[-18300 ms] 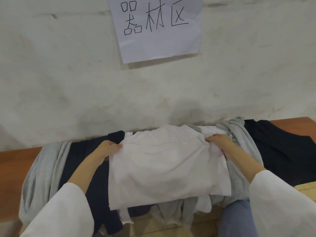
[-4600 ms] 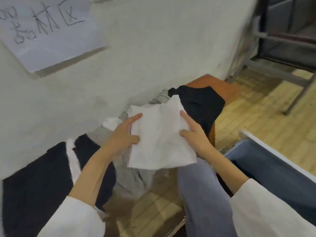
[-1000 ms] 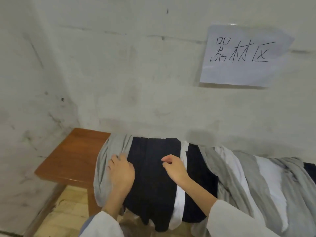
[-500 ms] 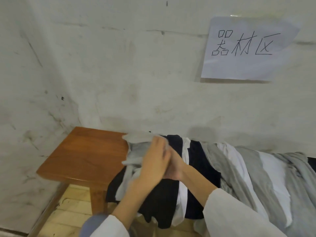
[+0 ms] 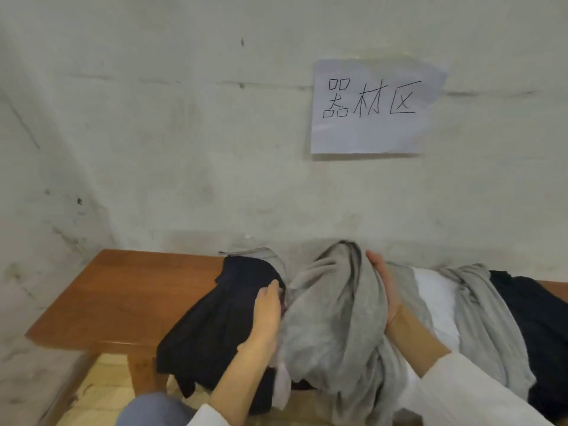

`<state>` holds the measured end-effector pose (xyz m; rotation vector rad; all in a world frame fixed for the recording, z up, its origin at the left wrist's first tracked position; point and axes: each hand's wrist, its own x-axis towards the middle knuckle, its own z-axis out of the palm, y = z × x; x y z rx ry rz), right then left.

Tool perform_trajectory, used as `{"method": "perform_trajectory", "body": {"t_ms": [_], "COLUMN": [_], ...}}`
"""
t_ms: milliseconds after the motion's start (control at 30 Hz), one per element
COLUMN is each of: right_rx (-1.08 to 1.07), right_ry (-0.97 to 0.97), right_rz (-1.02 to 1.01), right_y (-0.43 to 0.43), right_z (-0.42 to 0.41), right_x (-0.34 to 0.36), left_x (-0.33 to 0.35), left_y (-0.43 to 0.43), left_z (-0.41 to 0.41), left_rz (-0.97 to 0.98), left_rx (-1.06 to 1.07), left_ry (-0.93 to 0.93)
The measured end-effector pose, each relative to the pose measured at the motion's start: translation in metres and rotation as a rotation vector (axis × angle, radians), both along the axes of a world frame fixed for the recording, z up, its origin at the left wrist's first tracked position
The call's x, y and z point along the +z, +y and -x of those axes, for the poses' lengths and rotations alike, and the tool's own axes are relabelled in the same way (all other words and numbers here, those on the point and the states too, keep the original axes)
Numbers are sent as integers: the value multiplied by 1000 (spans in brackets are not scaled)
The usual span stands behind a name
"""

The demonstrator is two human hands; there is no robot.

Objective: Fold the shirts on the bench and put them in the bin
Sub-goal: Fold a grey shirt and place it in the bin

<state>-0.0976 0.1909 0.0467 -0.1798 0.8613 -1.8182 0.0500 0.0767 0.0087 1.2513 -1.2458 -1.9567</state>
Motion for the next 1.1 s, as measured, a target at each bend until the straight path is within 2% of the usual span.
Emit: {"method": "perform_trajectory", "body": {"t_ms": [33, 67, 100, 167, 200, 267, 300, 367, 467, 533, 600, 700, 767, 833, 867, 933, 1000, 1033, 1100], "right_rx": [-41, -42, -22, 17, -20, -211, -255, -208, 34, 196, 249, 214, 286, 445, 531, 609, 560, 502, 374], "right_ry": [69, 125, 140, 236, 403, 924, 1107, 1316, 1601, 1728, 1773, 1714, 1619, 1462, 1462, 1652, 1909, 1987, 2006], "right_rz": [-114, -273, -429, -721, -861, -1045, -1011, -869, -787, -864, -992, -1078, -1007, -880, -878, -961, -986, -985, -971], "right_y": [11, 22, 34, 55, 63, 72, 72, 64, 37, 19, 6, 3, 10, 23, 28, 33, 32, 28, 25], "right_z": [11, 17, 26, 33, 34, 32, 27, 20, 15, 8, 4, 10, 21, 24, 20, 7, -7, -11, -17], "right_x": [-8, -12, -22, -37, -47, -62, -60, -61, -63, -62, -64, -60, -57, -52, -52, -59, -68, -73, -75], "left_x": [-2, -5, -10, -20, -25, -35, -38, -43, -46, -44, -38, -20, -6, 2, 3, -6, -6, -1, 12], "left_y": [3, 7, 13, 27, 33, 45, 50, 59, 66, 64, 60, 44, 28, 17, 15, 20, 42, 52, 70], "left_z": [3, 5, 10, 19, 24, 31, 33, 36, 35, 31, 23, 10, 1, -9, -12, -18, -24, -23, -20], "left_rz": [-313, -528, -611, -662, -670, -594, -518, -394, -410, -349, -280, -176, -96, -126, -185, -300, -467, -456, -456], "left_rx": [-121, -190, -228, -264, -297, -361, -385, -385, -301, -179, -88, -37, 28, 50, 44, -2, -34, -73, -71], "left_ry": [126, 244, 308, 291, 246, 101, 9, -102, -23, 15, 65, 99, 94, 99, 65, -71, -4, 5, 93]}}
